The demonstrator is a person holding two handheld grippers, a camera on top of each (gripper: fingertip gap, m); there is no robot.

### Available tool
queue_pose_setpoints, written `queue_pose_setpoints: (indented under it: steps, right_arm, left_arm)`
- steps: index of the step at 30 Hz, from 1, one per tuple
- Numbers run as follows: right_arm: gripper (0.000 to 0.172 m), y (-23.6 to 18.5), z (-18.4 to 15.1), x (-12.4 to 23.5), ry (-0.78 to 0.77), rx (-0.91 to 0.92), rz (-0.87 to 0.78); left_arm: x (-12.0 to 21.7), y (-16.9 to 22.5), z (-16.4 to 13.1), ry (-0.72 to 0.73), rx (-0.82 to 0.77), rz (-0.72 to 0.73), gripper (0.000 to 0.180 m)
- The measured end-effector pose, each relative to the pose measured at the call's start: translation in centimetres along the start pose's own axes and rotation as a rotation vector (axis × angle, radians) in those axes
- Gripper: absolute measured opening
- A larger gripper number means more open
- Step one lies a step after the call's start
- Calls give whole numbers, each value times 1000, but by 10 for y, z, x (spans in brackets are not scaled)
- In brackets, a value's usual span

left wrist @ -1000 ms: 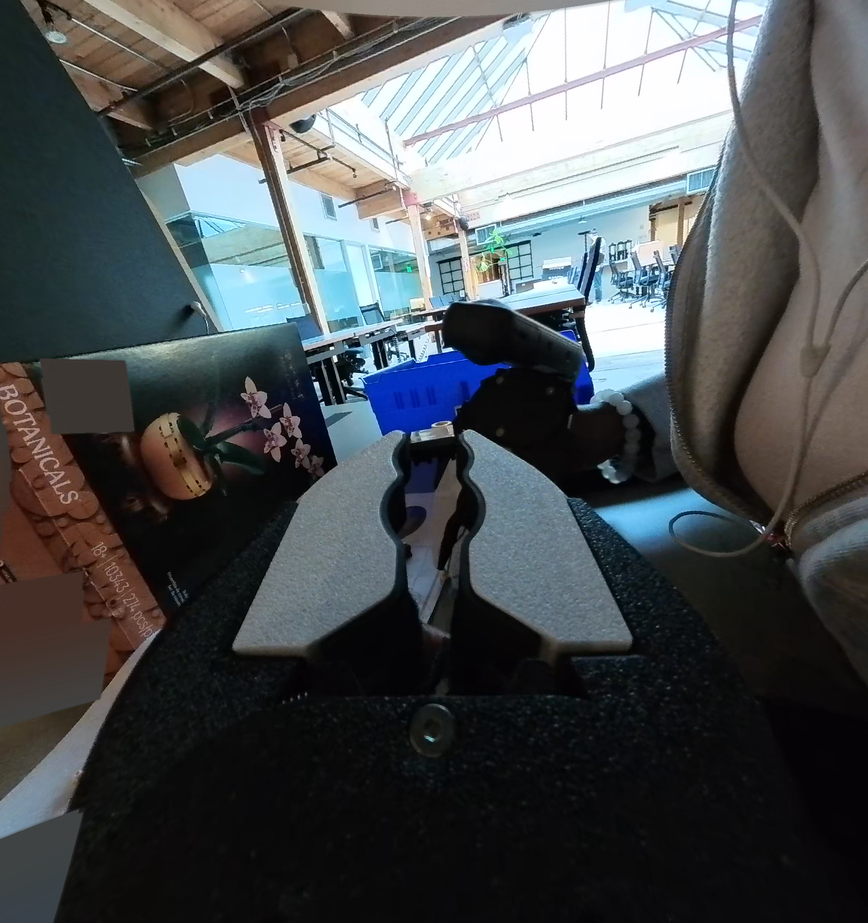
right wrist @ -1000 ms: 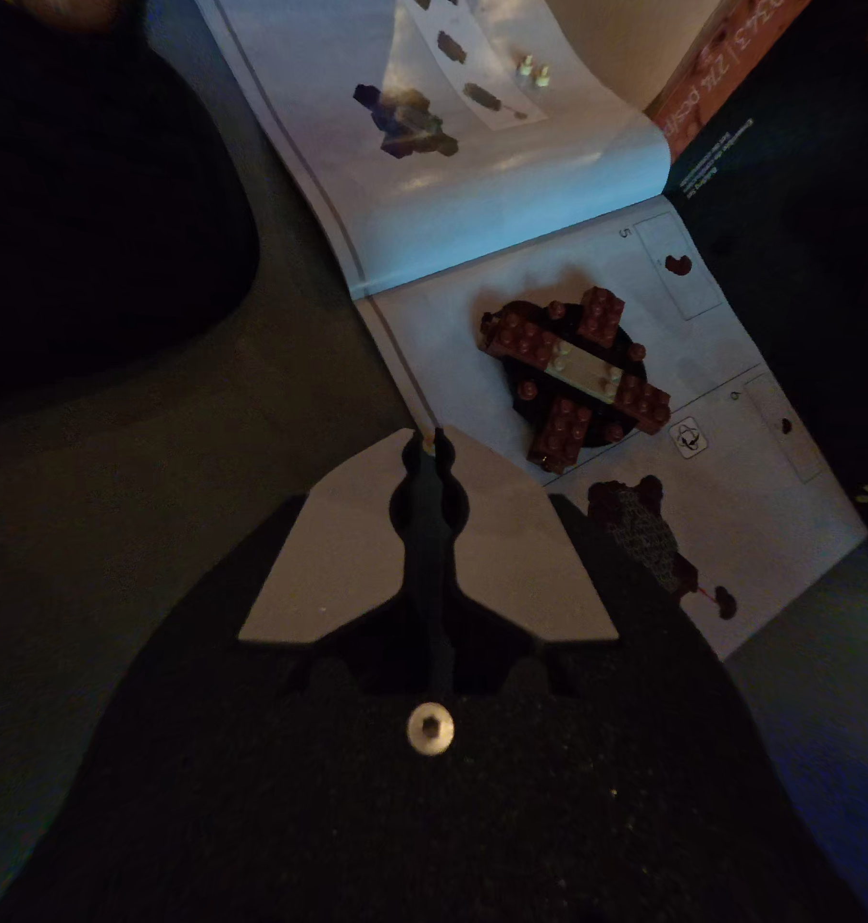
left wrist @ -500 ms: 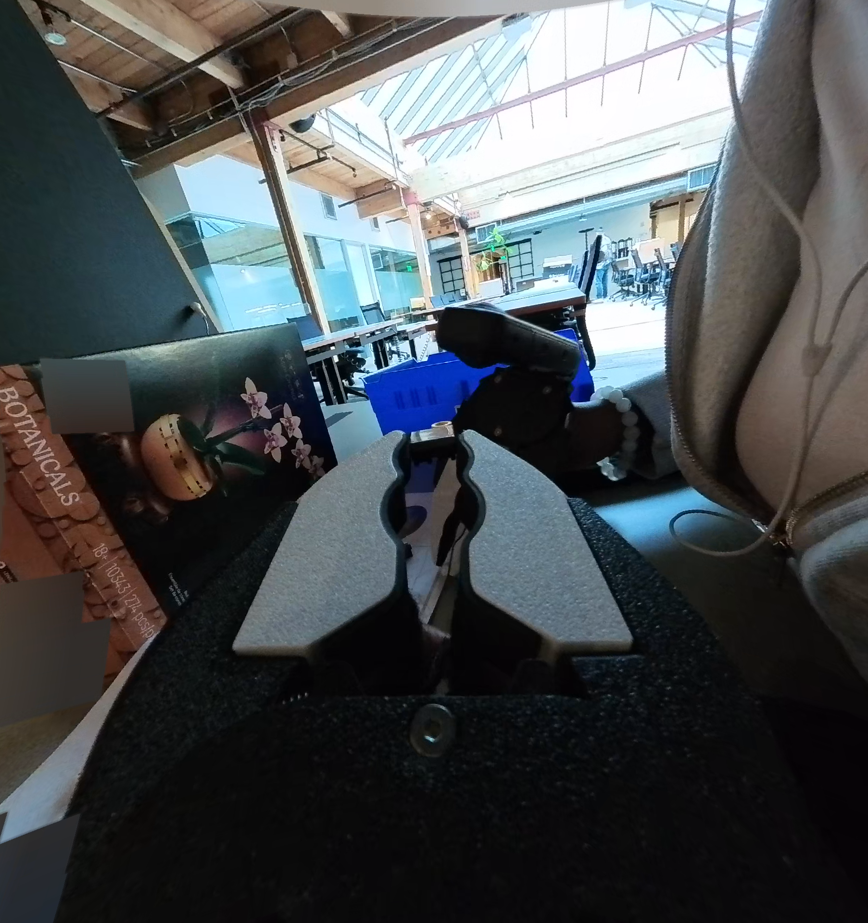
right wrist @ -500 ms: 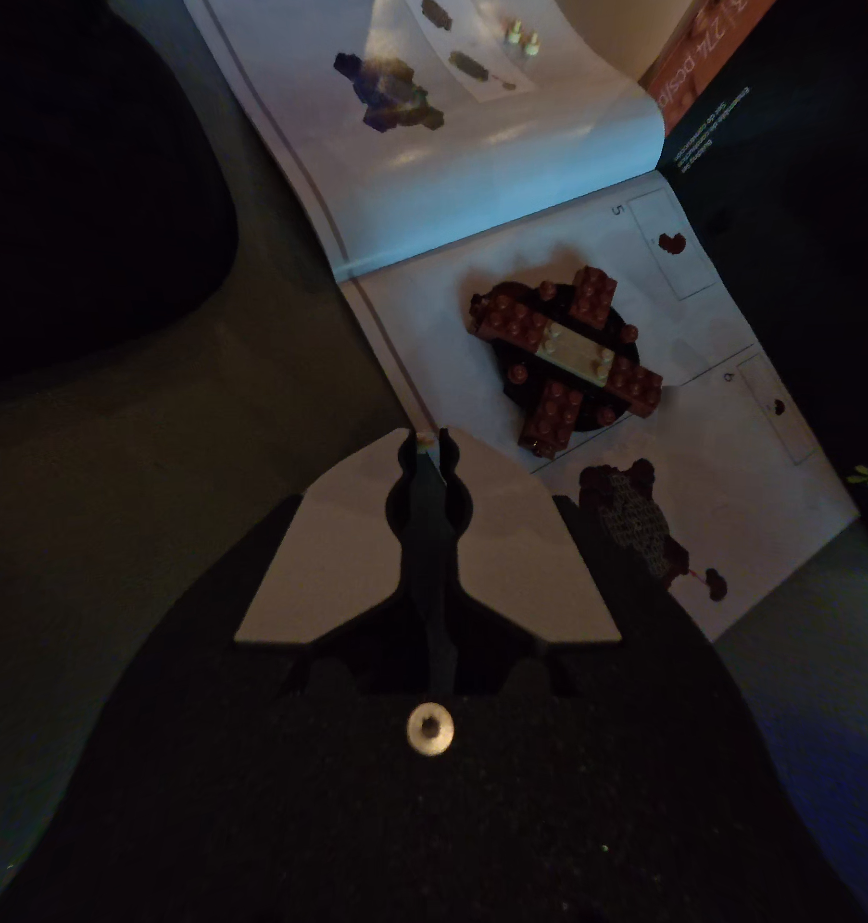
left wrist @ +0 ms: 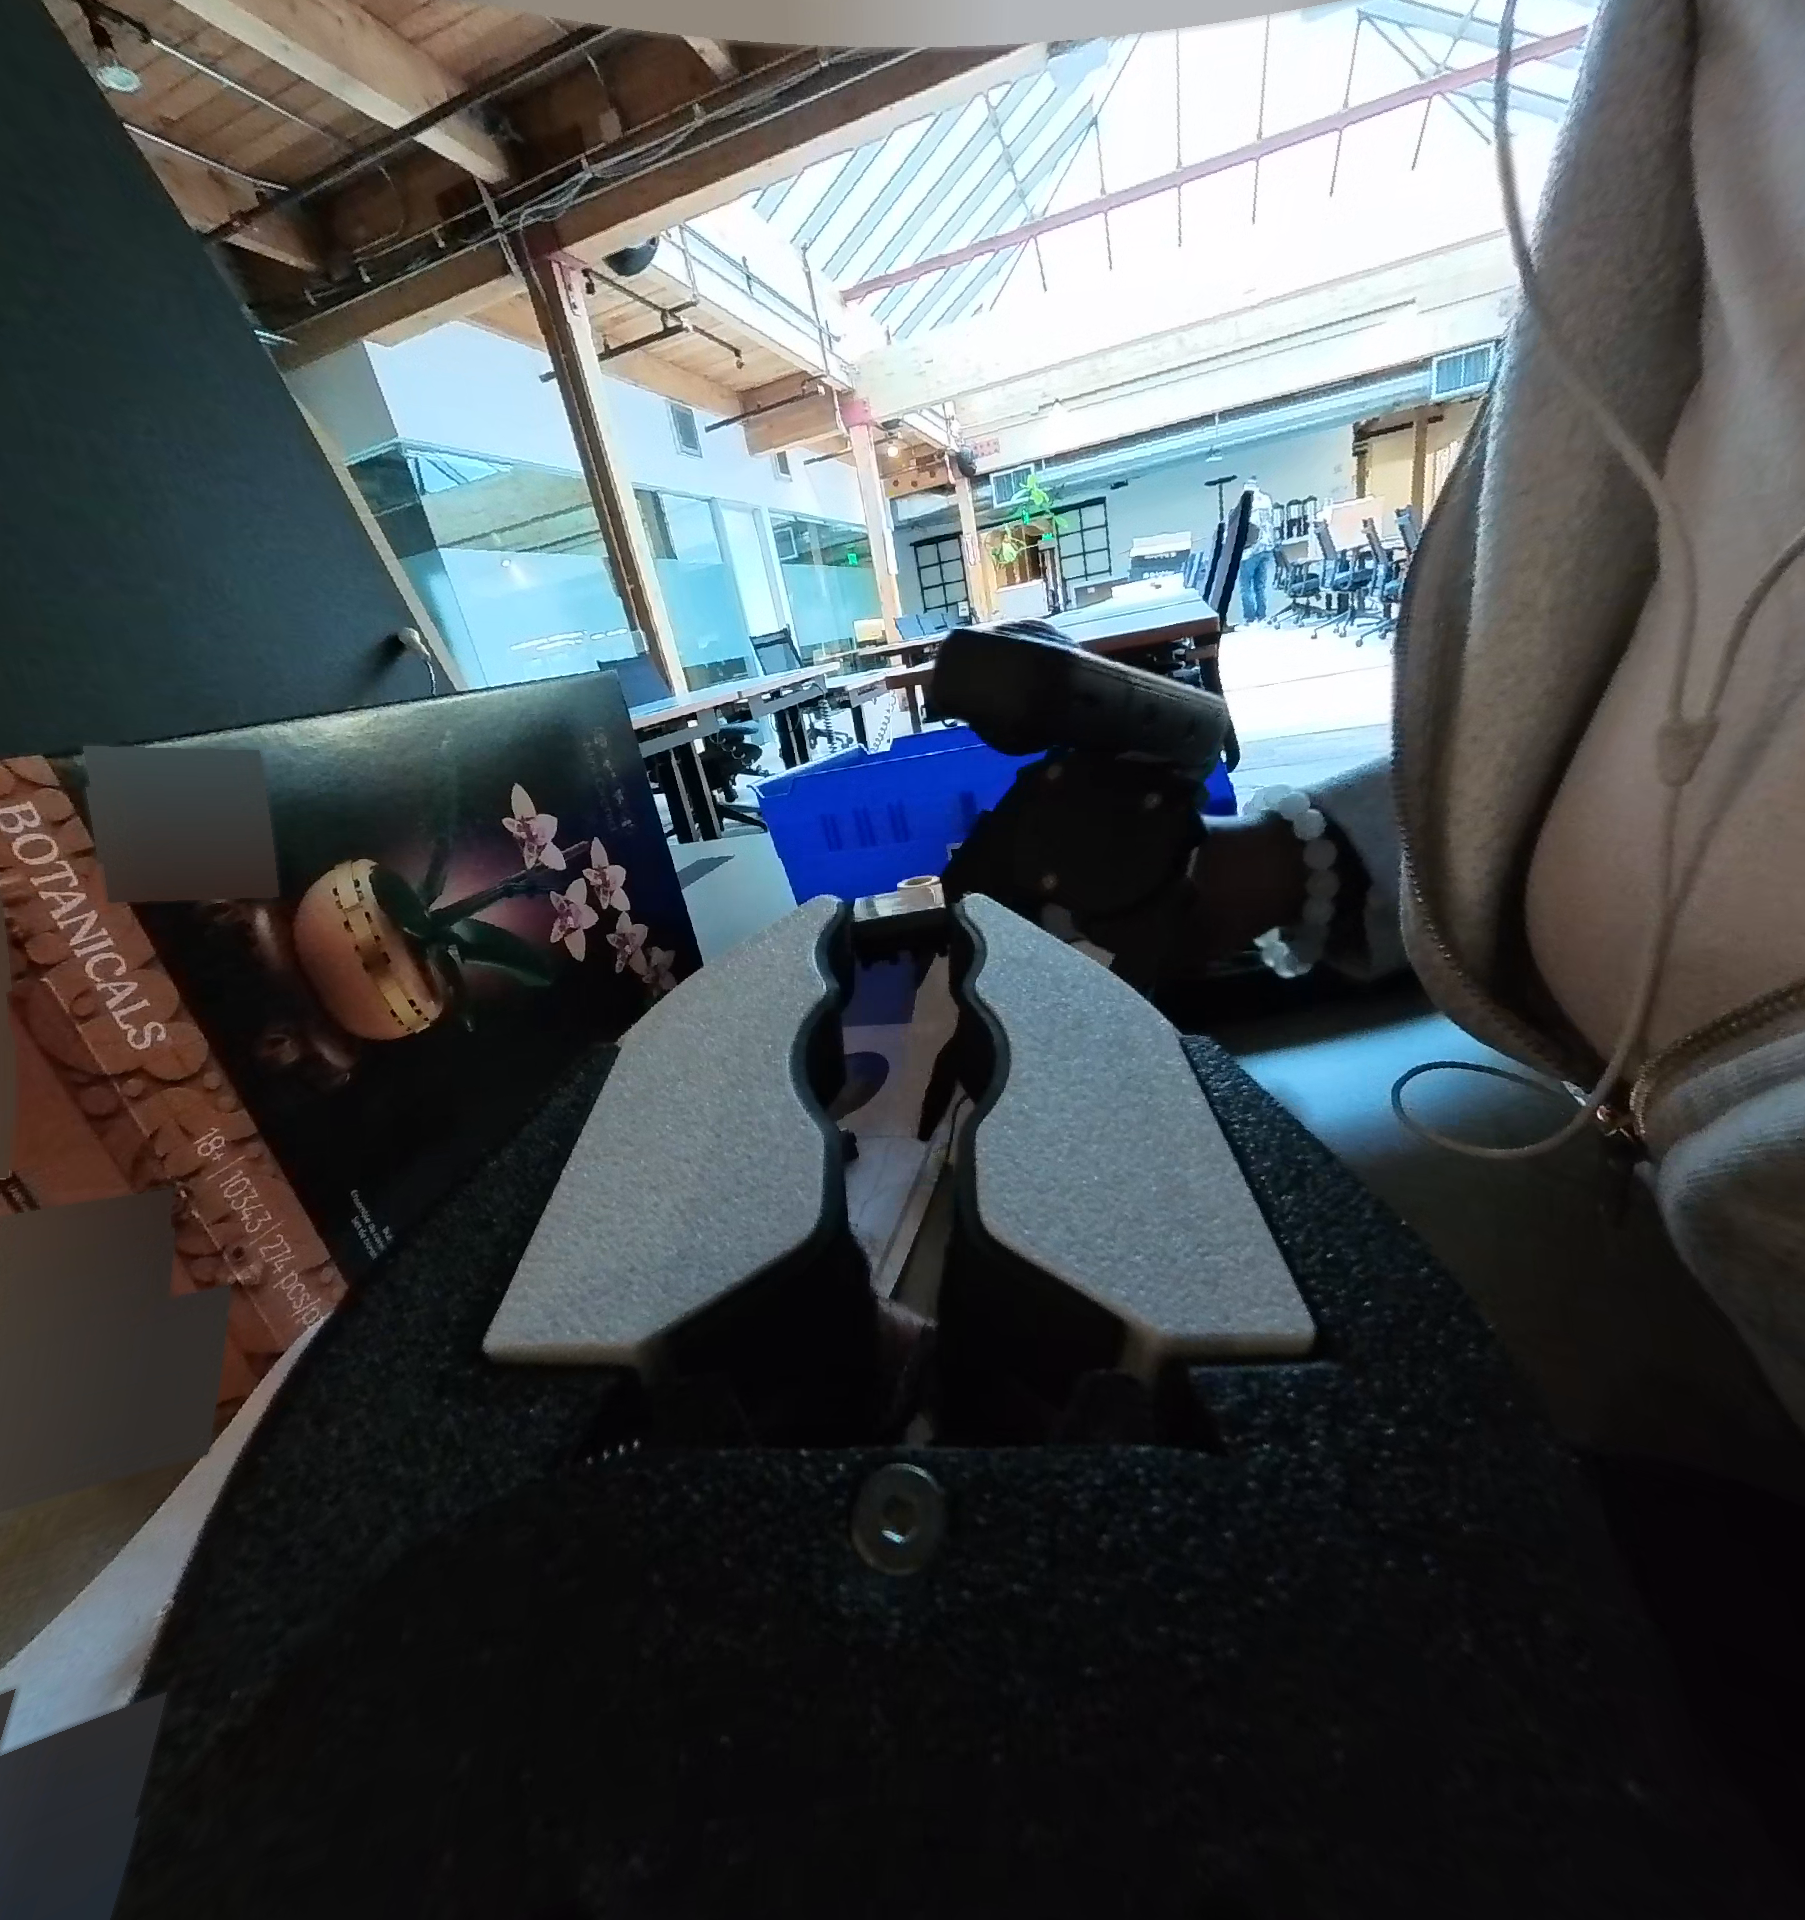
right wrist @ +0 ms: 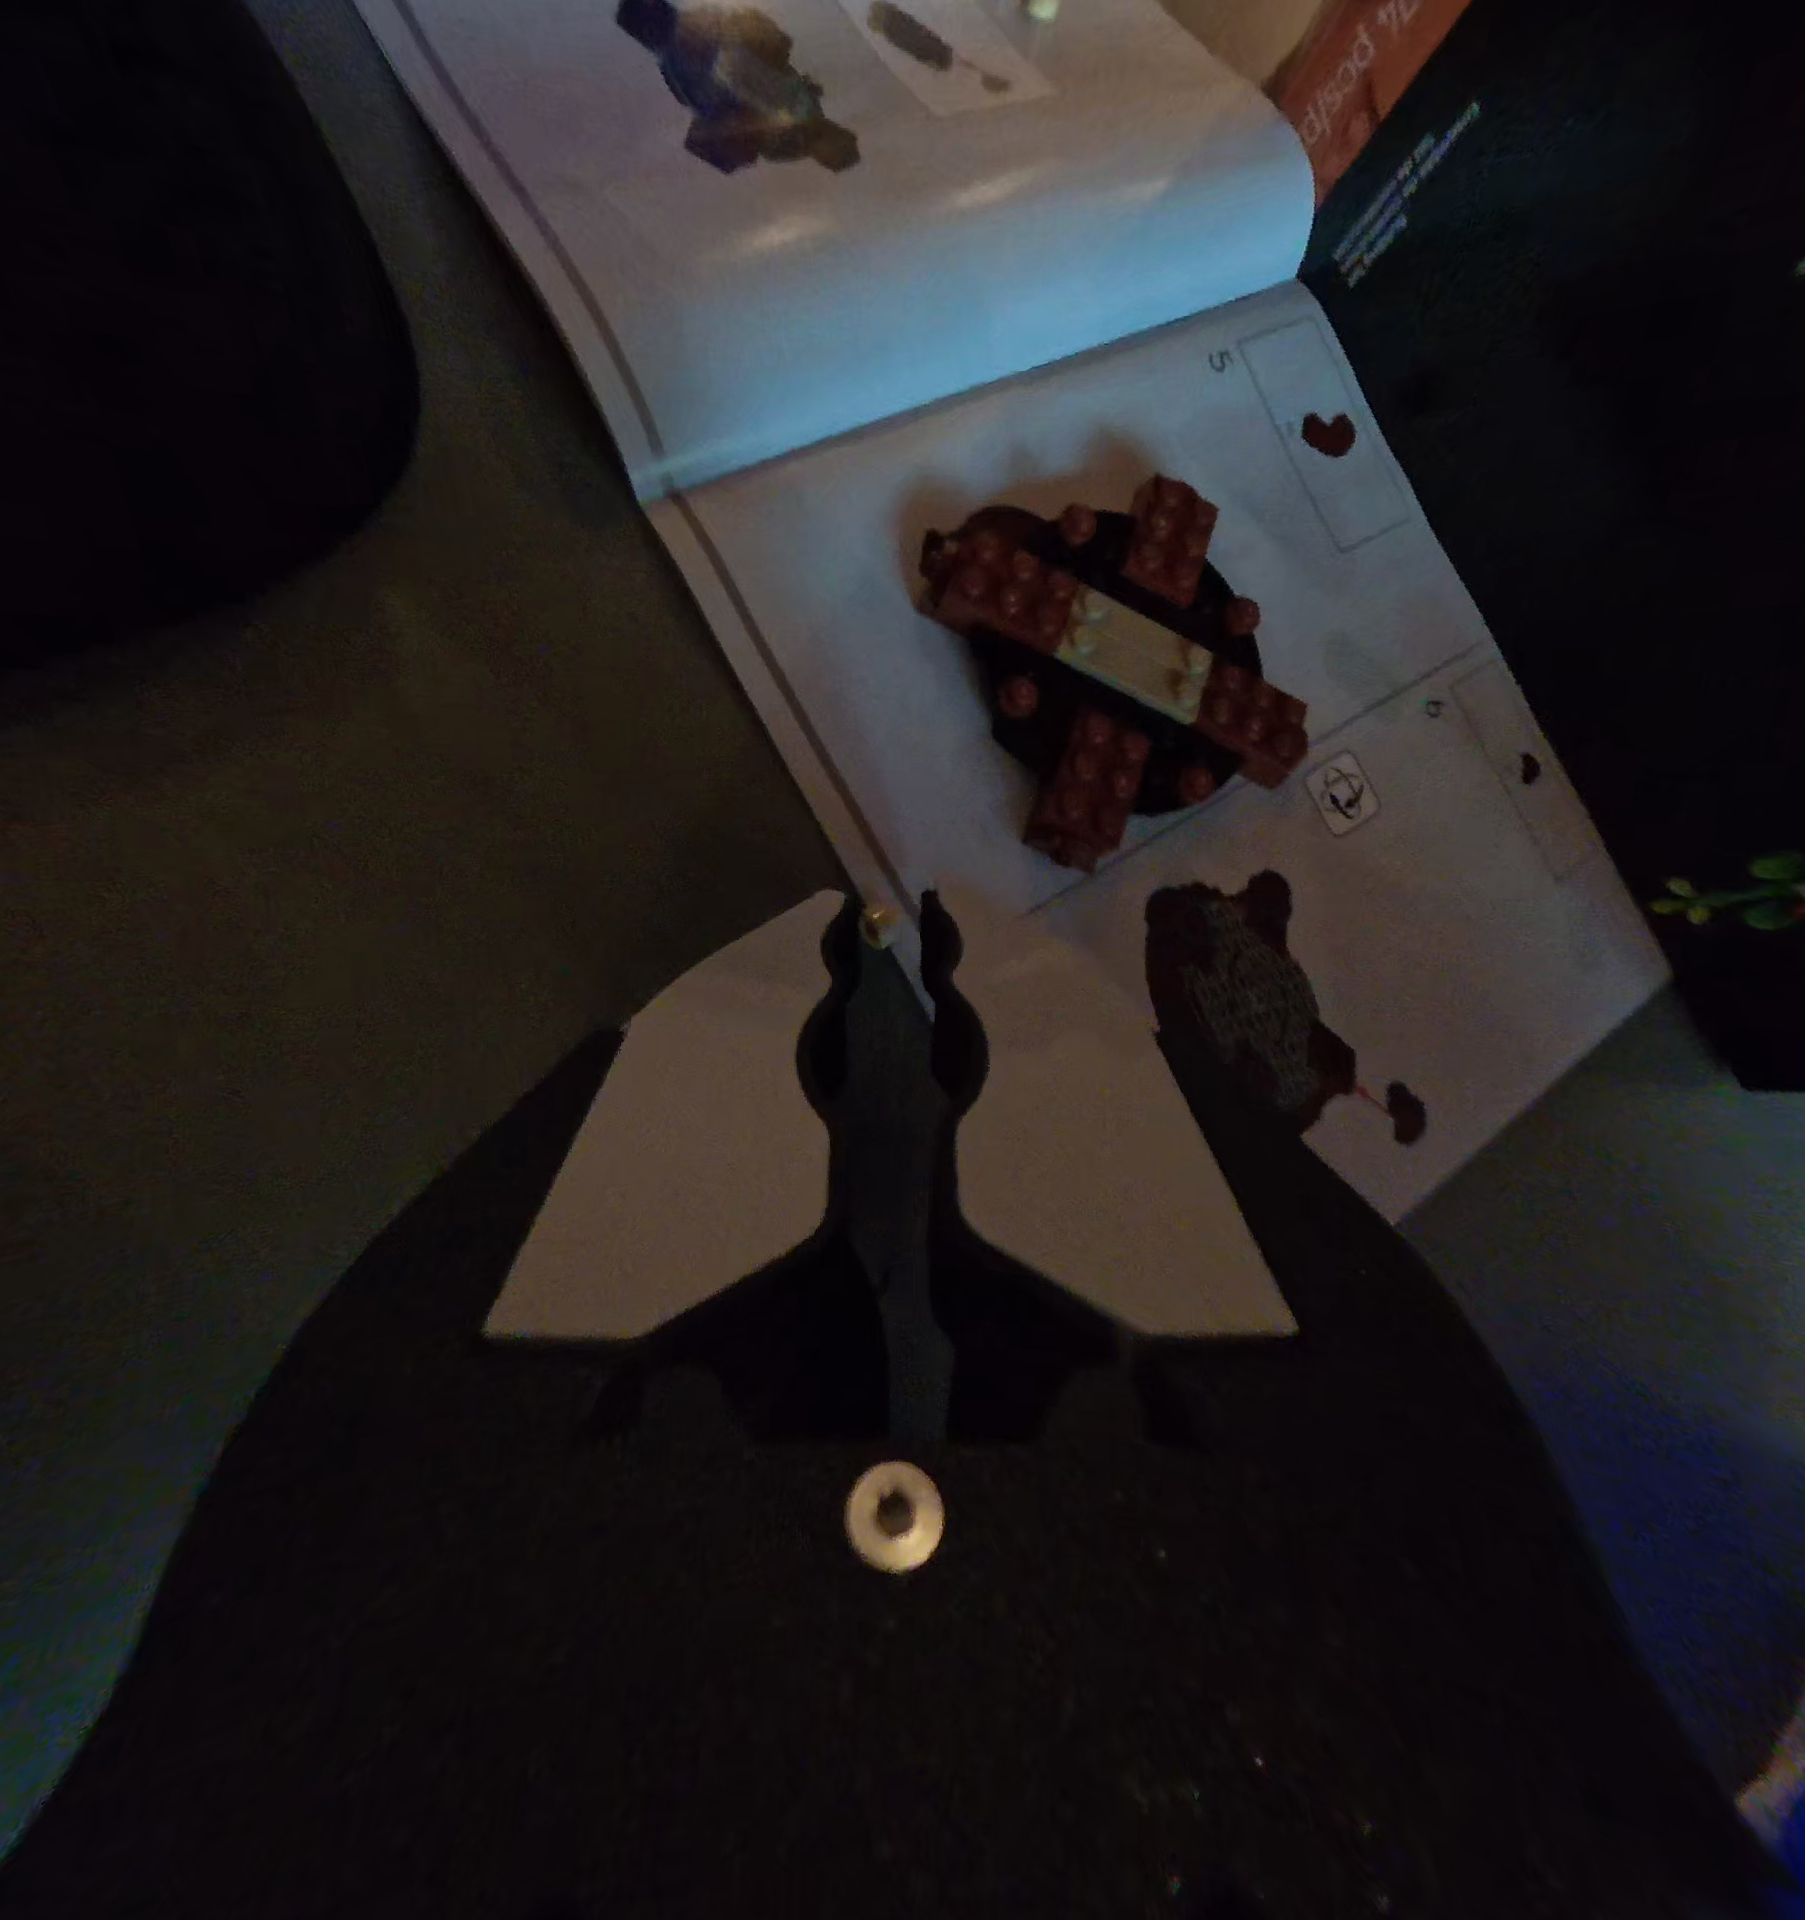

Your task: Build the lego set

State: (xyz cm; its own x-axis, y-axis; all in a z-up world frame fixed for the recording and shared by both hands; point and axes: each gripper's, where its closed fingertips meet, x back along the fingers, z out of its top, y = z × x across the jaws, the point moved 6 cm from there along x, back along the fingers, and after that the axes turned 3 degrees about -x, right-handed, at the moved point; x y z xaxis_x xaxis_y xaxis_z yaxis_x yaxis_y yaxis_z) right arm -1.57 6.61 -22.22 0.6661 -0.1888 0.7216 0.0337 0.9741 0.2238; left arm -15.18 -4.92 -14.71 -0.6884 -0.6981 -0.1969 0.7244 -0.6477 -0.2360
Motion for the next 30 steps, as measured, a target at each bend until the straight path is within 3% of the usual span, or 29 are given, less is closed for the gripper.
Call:
queue_pose_setpoints:
  steps: [6, 16, 30]
  right_arm:
    - [10, -1, -7, 8, -26, -75, -38]
    - [4, -8, -18, 14, -50, -394, -74]
    - [5, 0, -18, 12, -27, -478, -101]
  left_arm:
    - [0, -1, 0, 3, 3, 3, 16]
    - [1, -1, 0, 4, 7, 4, 16]
    - [1, -1, 0, 1, 6, 2, 16]
